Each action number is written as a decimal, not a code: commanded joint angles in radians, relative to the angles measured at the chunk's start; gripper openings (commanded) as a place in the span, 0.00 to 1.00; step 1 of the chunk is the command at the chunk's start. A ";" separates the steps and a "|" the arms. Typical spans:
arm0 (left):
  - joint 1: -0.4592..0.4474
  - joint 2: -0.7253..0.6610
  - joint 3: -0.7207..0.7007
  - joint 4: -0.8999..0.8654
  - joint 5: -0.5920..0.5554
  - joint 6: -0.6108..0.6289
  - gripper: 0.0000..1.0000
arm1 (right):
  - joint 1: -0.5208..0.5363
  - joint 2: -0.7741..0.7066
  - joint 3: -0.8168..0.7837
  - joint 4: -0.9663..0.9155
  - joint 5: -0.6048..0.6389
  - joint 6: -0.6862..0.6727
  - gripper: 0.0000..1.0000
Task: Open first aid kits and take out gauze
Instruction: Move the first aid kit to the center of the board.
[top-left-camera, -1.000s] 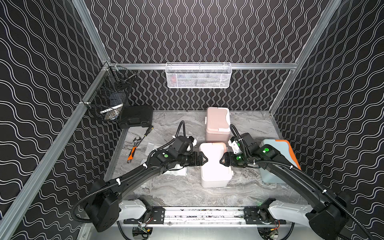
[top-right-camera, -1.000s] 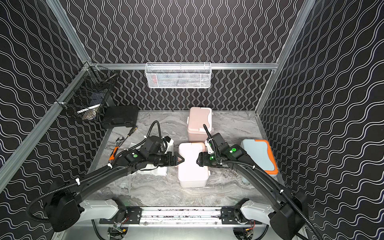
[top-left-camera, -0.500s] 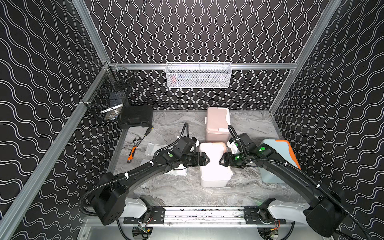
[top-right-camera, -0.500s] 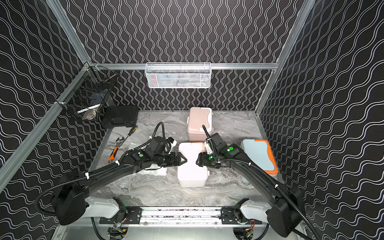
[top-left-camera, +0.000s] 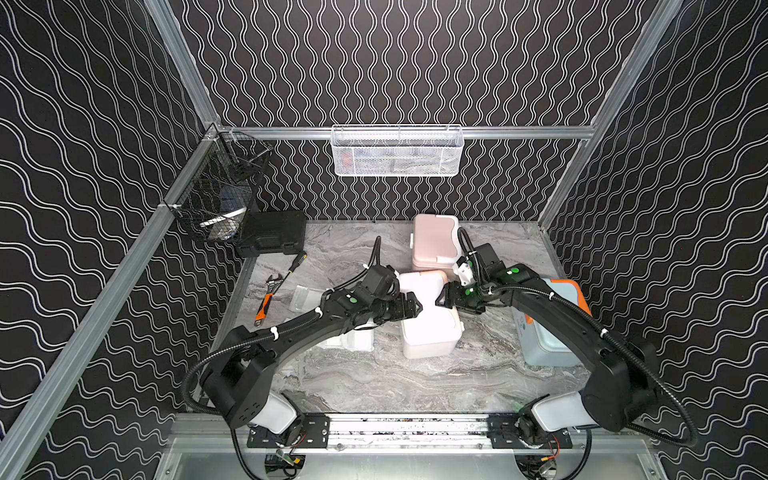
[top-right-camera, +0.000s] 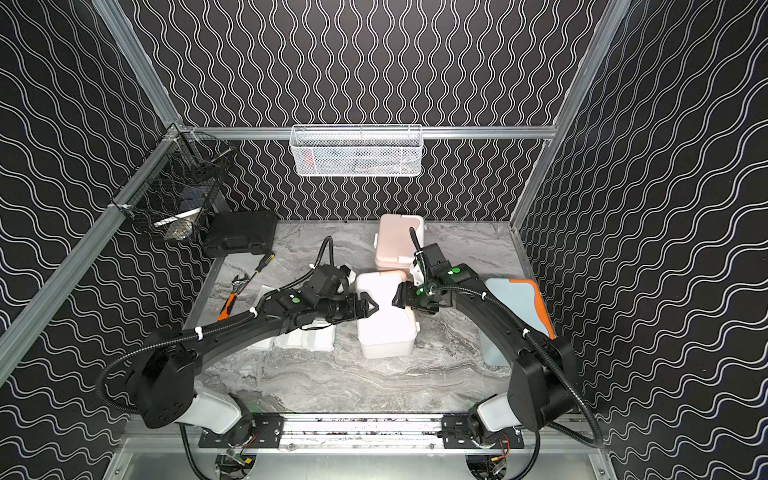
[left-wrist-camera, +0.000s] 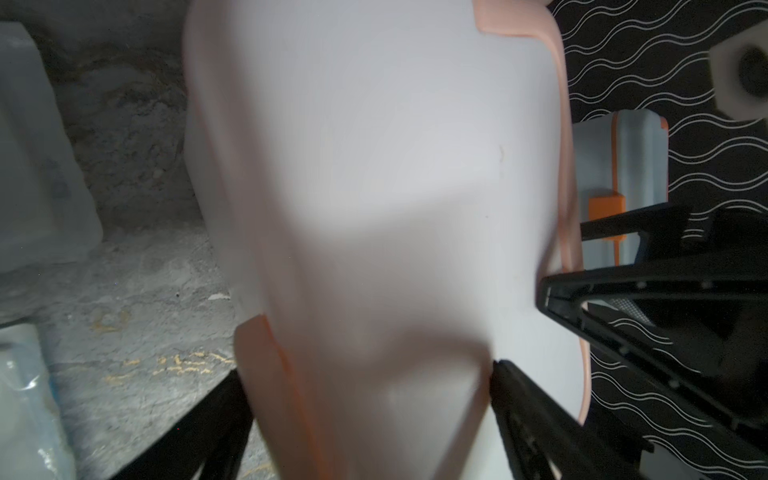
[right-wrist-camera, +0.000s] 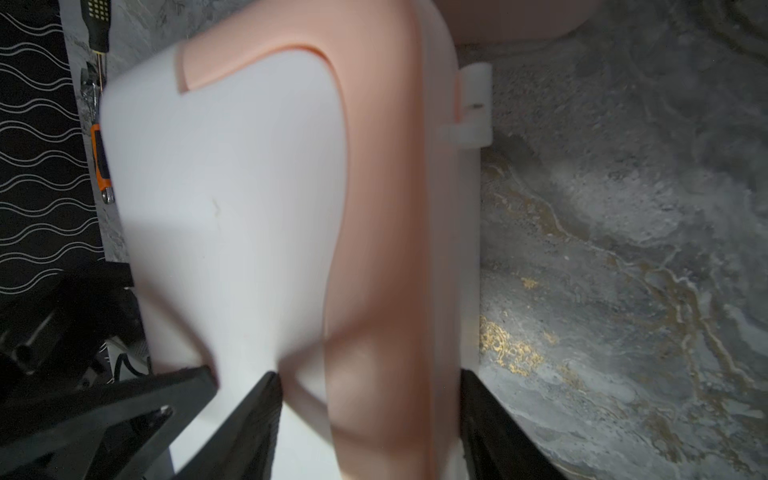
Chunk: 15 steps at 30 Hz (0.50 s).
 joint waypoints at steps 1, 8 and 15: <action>-0.006 0.052 0.038 0.118 0.101 0.029 0.89 | 0.005 0.049 0.026 0.094 -0.101 -0.027 0.65; -0.007 0.229 0.192 0.133 0.139 0.054 0.88 | -0.067 0.078 0.061 0.086 -0.070 -0.033 0.65; -0.010 0.381 0.378 0.111 0.173 0.067 0.88 | -0.163 0.089 0.087 0.084 -0.097 -0.045 0.64</action>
